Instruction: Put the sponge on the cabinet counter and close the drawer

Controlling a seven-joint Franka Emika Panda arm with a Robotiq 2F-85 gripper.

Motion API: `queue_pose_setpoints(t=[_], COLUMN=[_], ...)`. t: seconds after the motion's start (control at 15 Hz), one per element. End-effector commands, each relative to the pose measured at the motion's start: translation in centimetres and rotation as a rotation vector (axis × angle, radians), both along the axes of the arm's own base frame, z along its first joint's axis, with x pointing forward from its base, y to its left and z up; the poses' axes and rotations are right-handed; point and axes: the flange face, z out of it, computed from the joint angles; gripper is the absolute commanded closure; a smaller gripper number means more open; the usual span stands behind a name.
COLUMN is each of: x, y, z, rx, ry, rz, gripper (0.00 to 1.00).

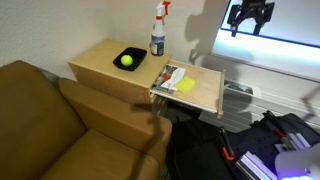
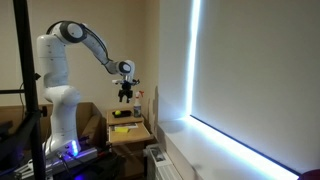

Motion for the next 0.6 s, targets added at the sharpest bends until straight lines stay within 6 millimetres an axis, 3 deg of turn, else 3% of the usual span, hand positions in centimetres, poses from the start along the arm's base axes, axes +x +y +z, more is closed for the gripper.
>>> queue_pose_setpoints(t=[0.0,0.27,0.33,0.4,0.53], x=[3.6,5.8,6.2,4.5,5.3], y=[5.1,11.2,11.8,11.0,12.2], z=[-7.5,-16.2,-17.2,-15.0,-17.6], rx=[0.054,0.033,0.027,0.029,0.025], ry=[0.146,0.228,0.251,0.227,0.258], rz=[0.128,0.192,0.184,0.19,0.194], gripper=[0.0,0.0,0.0,0.0,0.0])
